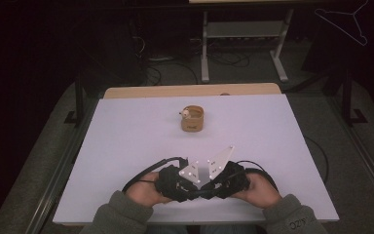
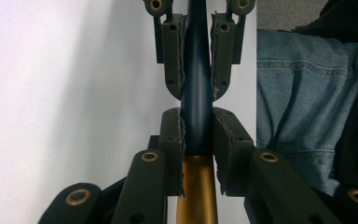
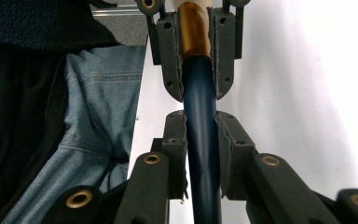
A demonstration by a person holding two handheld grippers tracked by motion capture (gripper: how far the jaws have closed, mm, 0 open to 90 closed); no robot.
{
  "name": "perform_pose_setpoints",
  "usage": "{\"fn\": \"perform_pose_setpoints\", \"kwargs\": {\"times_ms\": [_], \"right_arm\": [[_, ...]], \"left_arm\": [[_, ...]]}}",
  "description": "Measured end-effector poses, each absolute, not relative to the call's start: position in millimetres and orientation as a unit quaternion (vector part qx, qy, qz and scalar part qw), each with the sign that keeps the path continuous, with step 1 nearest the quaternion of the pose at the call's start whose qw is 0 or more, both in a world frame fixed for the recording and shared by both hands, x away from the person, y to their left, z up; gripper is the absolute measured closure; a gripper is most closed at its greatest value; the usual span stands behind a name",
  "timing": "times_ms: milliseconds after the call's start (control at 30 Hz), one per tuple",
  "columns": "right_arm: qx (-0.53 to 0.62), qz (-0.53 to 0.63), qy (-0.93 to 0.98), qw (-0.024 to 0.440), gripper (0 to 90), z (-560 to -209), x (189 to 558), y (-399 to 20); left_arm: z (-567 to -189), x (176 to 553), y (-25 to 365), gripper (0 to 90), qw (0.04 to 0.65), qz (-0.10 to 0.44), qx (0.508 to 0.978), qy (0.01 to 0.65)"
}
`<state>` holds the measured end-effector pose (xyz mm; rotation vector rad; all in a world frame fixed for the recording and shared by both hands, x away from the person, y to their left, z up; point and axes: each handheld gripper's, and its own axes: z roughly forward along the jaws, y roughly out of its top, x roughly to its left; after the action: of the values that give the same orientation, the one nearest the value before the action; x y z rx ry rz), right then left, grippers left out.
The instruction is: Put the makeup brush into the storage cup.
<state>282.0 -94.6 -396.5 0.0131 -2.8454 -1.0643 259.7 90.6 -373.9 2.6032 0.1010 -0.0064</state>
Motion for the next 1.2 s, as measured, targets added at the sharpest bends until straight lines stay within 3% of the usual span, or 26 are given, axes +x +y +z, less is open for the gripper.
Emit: {"fn": "perform_pose_setpoints", "kwargs": {"times_ms": [233,433,533,667,833,1000,1067,1200], "right_arm": [[0.003,-0.344,-0.938,0.051,75.7,-396.0,280.8,-95.1],[0.004,-0.349,-0.936,0.049,75.7,-394.7,281.6,-98.3],[-0.001,-0.351,-0.935,0.048,75.7,-394.4,282.9,-101.7],[-0.007,-0.36,-0.932,0.044,75.7,-393.5,284.6,-106.8],[-0.006,-0.374,-0.927,0.04,75.6,-393.3,286.1,-110.2],[-0.005,-0.363,-0.931,0.041,74.0,-395.7,284.7,-106.4],[-0.008,-0.354,-0.935,0.034,69.2,-396.3,283.9,-104.7],[-0.001,-0.342,-0.939,0.033,70.2,-396.1,279.7,-98.8]], "left_arm": [[-374.3,261.8,92.0,72.2,0.27,-0.006,0.962,0.044],[-375.6,265.2,97.2,57.4,0.271,-0.006,0.96,0.066],[-375.9,267.7,101.2,55.3,0.27,-0.011,0.96,0.074],[-374.9,269.7,105.1,57.7,0.275,-0.011,0.958,0.077],[-373.8,269.0,107.2,70.0,0.277,-0.012,0.959,0.064],[-373.5,265.7,105.3,71.6,0.265,-0.006,0.963,0.052],[-372.0,265.0,104.5,71.8,0.268,-0.007,0.962,0.047],[-369.9,262.0,101.5,72.0,0.263,-0.003,0.964,0.039]]}}
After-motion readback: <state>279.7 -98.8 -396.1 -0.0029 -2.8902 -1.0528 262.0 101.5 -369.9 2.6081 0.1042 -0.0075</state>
